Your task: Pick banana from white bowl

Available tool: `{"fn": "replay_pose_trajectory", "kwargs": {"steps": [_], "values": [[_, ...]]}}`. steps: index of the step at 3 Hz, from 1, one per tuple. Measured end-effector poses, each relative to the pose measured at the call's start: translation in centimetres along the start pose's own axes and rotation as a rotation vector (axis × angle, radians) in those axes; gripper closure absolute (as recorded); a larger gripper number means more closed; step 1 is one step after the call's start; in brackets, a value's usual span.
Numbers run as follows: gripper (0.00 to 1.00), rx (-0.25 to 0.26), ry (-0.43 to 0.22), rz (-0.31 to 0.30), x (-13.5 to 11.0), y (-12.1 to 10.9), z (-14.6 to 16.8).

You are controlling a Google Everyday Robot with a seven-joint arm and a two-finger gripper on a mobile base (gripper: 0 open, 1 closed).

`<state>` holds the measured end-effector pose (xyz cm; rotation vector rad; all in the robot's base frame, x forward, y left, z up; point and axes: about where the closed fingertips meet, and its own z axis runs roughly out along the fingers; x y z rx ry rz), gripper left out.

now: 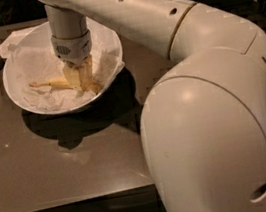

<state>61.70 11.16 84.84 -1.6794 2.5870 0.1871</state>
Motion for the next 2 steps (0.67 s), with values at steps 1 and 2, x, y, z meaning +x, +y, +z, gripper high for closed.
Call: {"fn": "replay_pose_trajectory", "kwargs": {"steps": [1, 2], "values": [[1.00, 0.039, -0.012, -0.019, -0.3, 1.7, -1.6], [1.00, 0.099, -0.031, -0.065, -0.4, 4.6, -4.0]]}}
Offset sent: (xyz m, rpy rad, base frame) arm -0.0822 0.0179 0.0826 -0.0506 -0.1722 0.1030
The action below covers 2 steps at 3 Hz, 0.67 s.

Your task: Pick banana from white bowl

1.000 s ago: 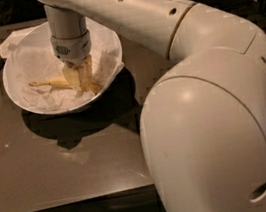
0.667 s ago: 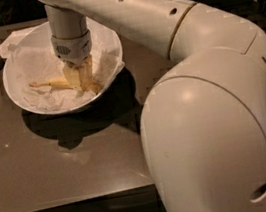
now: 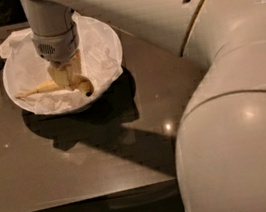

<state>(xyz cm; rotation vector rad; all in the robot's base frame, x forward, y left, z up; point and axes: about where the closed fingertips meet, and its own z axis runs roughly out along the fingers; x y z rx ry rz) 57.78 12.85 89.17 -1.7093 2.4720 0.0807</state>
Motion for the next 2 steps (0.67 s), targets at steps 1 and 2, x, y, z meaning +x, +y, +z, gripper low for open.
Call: {"fn": "replay_pose_trajectory", "kwargs": {"steps": [1, 2], "values": [[1.00, 0.029, -0.005, -0.035, -0.6, 1.8, -1.8], [1.00, 0.070, -0.020, -0.091, -1.3, 4.5, -4.4]]}}
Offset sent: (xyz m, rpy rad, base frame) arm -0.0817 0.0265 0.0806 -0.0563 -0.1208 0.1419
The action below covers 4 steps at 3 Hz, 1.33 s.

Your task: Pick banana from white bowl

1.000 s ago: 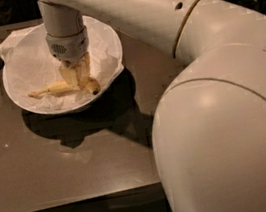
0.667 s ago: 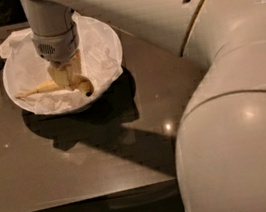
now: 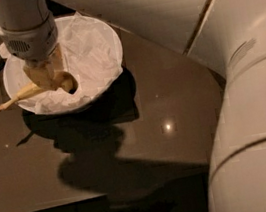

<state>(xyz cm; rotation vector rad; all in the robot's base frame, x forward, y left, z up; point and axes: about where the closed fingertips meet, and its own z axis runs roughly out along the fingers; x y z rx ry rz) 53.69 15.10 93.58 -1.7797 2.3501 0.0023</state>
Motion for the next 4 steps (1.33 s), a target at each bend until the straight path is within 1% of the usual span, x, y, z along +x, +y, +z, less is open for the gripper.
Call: {"fn": "replay_pose_trajectory", "kwargs": {"steps": [1, 2, 3, 4], "values": [[1.00, 0.028, -0.034, -0.070, -0.5, 3.2, -3.1], [1.00, 0.020, -0.074, -0.127, 0.0, 5.6, -5.2], [1.00, -0.014, -0.113, -0.168, 1.3, 7.3, -6.0], [1.00, -0.040, -0.179, -0.203, 5.3, 10.5, -7.4]]}}
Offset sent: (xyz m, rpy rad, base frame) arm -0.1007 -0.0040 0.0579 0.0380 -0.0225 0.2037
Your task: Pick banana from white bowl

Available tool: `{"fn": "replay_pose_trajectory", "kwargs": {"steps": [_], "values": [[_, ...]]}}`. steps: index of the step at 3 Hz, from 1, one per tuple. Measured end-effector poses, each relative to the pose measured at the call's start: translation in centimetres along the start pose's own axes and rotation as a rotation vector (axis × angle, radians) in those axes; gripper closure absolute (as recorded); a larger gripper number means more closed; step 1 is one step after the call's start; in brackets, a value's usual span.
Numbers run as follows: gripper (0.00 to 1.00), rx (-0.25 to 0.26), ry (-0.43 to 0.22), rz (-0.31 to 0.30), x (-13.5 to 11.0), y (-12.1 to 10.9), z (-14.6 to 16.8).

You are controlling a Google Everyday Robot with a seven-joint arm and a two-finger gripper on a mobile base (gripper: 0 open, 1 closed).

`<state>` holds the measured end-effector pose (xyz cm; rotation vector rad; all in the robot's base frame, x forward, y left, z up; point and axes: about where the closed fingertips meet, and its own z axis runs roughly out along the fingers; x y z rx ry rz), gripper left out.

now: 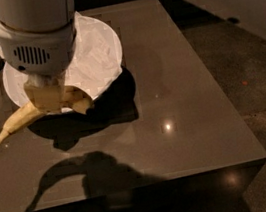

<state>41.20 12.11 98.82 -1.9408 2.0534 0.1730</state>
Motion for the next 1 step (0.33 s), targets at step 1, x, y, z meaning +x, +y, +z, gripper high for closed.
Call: {"fn": "replay_pose_trajectory", "kwargs": {"steps": [1], "values": [[1.00, -0.002, -0.002, -0.001, 0.10, 0.20, -0.05]]}}
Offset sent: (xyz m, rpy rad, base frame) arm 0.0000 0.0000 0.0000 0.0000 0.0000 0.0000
